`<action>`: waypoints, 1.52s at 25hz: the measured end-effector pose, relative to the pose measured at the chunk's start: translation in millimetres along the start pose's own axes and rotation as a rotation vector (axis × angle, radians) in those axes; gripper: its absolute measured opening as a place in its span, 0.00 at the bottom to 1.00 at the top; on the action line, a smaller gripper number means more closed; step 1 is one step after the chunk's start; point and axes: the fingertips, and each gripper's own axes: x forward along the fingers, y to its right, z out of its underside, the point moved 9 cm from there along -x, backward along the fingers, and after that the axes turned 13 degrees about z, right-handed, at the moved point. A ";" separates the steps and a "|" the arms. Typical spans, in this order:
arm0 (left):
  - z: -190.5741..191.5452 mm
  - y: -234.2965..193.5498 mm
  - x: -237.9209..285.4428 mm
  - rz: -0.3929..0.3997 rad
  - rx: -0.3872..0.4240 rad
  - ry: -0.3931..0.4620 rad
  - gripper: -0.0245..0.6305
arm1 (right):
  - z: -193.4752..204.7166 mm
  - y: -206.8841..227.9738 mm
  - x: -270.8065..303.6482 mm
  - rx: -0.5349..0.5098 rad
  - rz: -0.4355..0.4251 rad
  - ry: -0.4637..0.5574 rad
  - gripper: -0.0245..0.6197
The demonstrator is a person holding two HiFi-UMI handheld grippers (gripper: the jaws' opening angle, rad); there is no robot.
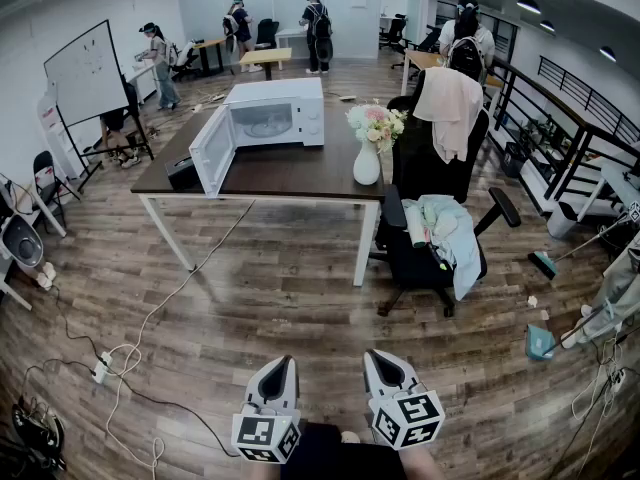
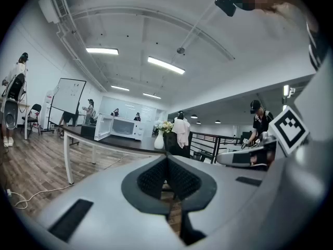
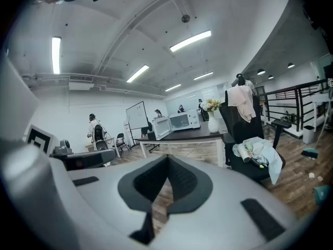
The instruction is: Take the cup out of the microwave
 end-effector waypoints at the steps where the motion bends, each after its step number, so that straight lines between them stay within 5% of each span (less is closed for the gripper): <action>1: 0.5 2.0 -1.4 -0.002 -0.005 0.003 0.05 | 0.3 2.1 -2.0 0.003 0.013 0.001 0.03; 21: -1.7 11.5 -6.5 -0.026 0.005 -0.002 0.05 | -3.2 1.6 -8.1 0.022 0.005 -0.033 0.03; 38: -1.4 -25.3 46.5 -0.066 0.029 -0.051 0.05 | -8.0 14.7 58.0 0.021 -0.002 -0.092 0.03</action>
